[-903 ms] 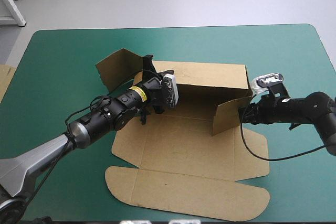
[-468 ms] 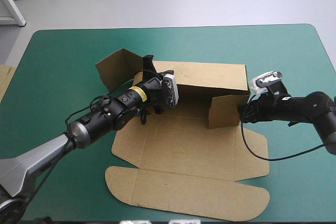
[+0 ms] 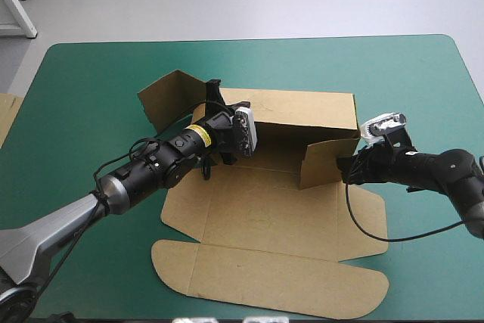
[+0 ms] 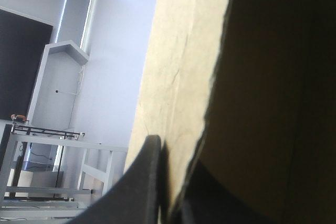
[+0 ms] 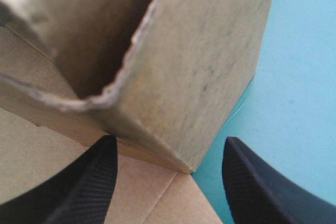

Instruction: Fold the box

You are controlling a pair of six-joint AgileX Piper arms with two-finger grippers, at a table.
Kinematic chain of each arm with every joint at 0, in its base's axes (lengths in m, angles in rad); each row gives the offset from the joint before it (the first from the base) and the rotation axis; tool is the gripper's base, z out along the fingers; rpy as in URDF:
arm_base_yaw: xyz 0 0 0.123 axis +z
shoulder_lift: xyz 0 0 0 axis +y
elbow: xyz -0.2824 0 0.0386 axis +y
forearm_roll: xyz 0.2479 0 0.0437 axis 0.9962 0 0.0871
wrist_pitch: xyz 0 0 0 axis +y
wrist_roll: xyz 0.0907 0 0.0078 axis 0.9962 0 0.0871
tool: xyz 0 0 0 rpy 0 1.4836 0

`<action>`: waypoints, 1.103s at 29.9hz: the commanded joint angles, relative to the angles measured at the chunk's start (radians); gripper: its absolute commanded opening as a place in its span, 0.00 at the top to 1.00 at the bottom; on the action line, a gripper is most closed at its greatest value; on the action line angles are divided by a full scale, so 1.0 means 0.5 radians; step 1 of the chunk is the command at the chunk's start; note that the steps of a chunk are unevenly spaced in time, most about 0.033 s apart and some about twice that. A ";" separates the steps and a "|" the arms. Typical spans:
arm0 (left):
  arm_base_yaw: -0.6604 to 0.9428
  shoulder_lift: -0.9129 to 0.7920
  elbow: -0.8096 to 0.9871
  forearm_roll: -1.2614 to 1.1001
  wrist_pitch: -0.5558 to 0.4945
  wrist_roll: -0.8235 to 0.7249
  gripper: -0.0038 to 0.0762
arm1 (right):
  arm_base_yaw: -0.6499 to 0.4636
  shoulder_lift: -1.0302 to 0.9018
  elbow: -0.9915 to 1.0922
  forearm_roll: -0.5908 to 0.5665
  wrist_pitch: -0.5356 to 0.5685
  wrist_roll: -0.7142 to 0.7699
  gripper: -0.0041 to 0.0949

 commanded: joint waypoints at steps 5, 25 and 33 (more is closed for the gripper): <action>-0.027 -0.004 0.014 -0.074 0.300 -0.063 0.96 | 0.052 -0.123 0.098 0.613 -0.359 -0.556 0.42; -0.027 -0.004 0.014 -0.093 0.321 -0.063 0.96 | 0.590 -0.126 0.244 1.494 -1.202 -1.366 0.44; -0.027 -0.004 0.014 -0.093 0.317 -0.063 0.96 | 0.590 -0.123 0.244 1.588 -1.102 -1.357 0.59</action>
